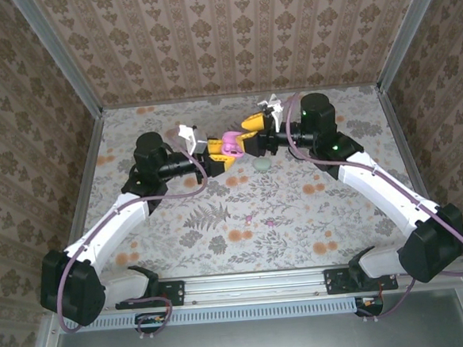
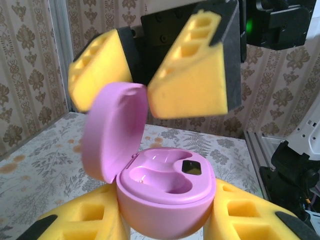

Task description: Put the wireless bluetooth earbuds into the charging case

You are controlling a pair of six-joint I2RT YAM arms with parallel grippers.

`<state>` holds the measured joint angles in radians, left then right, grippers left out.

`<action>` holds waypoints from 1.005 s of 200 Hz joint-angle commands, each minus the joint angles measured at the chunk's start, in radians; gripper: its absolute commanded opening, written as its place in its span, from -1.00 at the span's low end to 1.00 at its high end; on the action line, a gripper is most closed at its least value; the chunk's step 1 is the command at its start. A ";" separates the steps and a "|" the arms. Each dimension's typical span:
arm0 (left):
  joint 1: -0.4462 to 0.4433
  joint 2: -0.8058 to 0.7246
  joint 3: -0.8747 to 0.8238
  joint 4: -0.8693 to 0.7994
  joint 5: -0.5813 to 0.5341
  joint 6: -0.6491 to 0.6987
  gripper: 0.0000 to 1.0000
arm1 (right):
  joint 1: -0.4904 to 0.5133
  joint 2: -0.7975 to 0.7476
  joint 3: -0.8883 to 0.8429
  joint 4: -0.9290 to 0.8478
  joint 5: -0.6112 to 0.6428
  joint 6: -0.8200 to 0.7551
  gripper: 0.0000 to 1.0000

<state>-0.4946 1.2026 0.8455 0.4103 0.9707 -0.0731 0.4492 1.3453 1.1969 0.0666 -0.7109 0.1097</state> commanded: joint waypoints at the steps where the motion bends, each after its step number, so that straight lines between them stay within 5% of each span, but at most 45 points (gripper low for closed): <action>1: -0.004 -0.031 -0.030 0.103 -0.045 -0.045 -0.40 | -0.006 0.000 0.060 -0.028 0.030 0.082 0.27; 51: -0.002 -0.029 -0.104 0.258 -0.180 -0.110 -0.40 | -0.021 -0.060 0.159 -0.238 0.124 0.268 0.29; 90: 0.016 -0.050 -0.165 0.351 -0.290 -0.145 -0.40 | -0.059 -0.049 0.159 -0.686 0.419 0.374 -0.04; 121: 0.033 -0.096 -0.199 0.349 -0.337 -0.144 -0.40 | -0.045 0.026 0.064 -0.885 0.437 0.459 -0.15; 167: 0.081 -0.160 -0.212 0.308 -0.372 -0.134 -0.39 | 0.096 0.123 -0.154 -0.734 0.378 0.561 -0.20; 201: 0.090 -0.184 -0.201 0.283 -0.374 -0.125 -0.39 | 0.185 0.271 -0.147 -0.640 0.337 0.610 -0.22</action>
<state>-0.4114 1.0466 0.6384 0.6861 0.6075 -0.1986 0.5903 1.5360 1.0229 -0.6491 -0.3408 0.6537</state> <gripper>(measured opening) 0.335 0.399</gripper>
